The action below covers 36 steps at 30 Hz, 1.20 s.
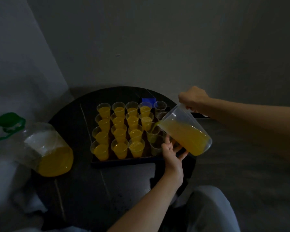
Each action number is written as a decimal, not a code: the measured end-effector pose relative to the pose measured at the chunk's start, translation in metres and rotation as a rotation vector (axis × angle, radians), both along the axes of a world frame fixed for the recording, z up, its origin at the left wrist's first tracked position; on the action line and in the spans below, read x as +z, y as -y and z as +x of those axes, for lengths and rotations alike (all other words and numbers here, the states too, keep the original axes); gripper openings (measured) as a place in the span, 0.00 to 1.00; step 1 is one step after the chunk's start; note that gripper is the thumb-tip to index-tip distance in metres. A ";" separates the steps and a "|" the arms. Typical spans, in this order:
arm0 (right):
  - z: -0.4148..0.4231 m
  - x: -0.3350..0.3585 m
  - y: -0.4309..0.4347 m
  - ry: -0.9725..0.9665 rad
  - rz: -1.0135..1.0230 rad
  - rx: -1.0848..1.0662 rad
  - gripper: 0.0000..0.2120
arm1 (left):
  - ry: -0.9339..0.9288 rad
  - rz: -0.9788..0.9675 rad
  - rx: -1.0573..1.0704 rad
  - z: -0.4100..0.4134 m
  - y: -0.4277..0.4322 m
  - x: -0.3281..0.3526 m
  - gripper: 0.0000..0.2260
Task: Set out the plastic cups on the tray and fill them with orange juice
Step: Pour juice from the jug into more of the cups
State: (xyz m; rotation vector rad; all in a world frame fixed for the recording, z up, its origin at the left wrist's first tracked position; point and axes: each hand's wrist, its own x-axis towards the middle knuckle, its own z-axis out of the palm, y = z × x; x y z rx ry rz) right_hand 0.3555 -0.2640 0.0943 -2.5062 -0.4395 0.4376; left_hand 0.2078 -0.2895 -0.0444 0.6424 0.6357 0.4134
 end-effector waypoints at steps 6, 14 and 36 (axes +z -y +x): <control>-0.001 -0.001 -0.001 0.002 -0.023 0.017 0.13 | -0.006 0.007 -0.011 -0.001 -0.001 -0.002 0.21; -0.001 -0.003 0.001 -0.007 -0.029 -0.002 0.12 | -0.020 0.006 -0.015 0.000 0.000 -0.006 0.21; 0.000 -0.014 0.001 0.008 -0.047 -0.023 0.13 | -0.007 -0.021 -0.014 0.002 0.003 -0.013 0.21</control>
